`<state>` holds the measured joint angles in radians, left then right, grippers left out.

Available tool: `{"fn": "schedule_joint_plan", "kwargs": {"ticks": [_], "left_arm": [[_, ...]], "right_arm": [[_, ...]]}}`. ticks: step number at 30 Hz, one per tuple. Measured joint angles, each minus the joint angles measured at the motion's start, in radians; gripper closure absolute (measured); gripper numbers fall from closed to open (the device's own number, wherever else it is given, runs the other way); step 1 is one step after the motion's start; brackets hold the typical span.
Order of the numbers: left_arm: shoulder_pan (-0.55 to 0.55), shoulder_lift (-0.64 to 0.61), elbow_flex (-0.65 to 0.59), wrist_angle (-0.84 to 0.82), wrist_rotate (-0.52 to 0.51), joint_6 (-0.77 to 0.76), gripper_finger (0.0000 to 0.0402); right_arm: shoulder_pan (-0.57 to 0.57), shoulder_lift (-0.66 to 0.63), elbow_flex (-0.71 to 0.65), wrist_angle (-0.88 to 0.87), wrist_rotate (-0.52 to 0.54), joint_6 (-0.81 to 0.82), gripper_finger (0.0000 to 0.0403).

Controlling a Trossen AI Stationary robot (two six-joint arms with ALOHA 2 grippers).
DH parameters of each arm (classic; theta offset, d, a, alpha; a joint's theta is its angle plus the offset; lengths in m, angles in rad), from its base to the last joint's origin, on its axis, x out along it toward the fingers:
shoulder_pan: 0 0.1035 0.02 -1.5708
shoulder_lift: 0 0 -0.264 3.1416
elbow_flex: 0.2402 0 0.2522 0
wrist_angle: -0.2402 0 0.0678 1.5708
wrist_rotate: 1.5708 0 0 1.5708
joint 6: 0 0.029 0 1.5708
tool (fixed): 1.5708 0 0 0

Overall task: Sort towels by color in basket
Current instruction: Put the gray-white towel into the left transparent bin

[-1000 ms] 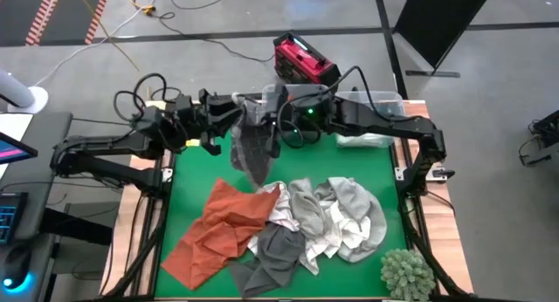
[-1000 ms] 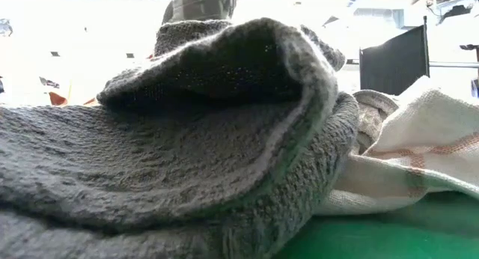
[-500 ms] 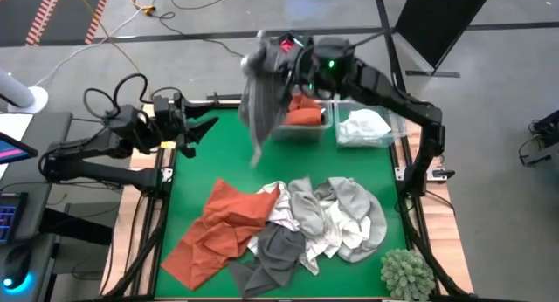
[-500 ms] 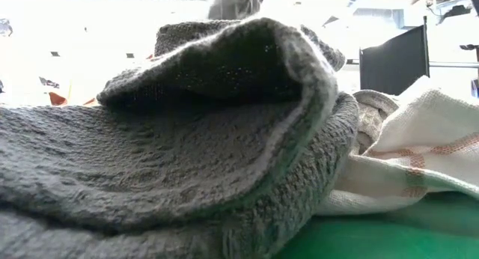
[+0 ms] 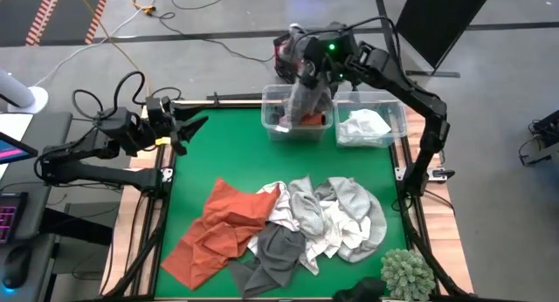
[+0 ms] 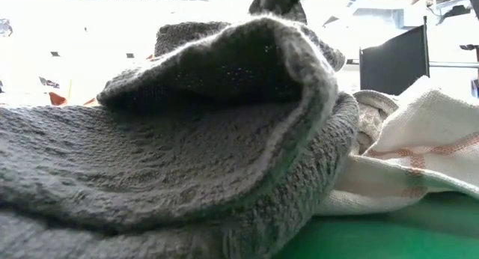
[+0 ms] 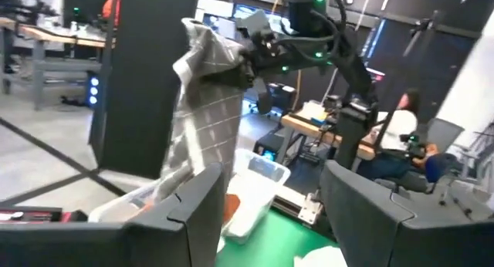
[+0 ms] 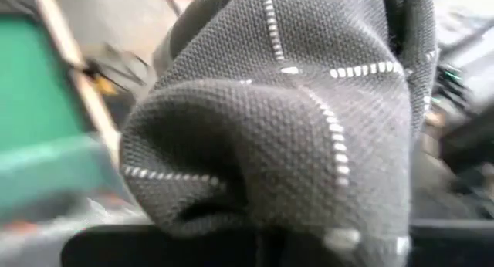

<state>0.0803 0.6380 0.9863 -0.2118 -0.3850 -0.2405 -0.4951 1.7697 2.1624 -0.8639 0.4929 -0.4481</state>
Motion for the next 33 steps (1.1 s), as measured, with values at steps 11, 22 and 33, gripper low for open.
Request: {"fn": "schedule_joint_plan", "kwargs": {"ticks": [11, 22, 33], "left_arm": [[0.000, 0.011, 0.000, 0.000, -0.034, 0.019, 0.0201], [0.000, 0.011, 0.000, 0.001, -0.034, 0.008, 0.0201], [0.000, 0.011, 0.000, 0.001, -0.034, 0.008, 0.0201]], "right_arm": [[-0.078, -0.060, 0.000, 0.171, 0.034, 0.079, 0.0356], [-0.063, -0.125, 0.000, 0.273, 0.022, -0.029, 0.0356], [0.000, -0.110, -0.151, 0.154, -0.080, 0.137, 0.0356]]}}
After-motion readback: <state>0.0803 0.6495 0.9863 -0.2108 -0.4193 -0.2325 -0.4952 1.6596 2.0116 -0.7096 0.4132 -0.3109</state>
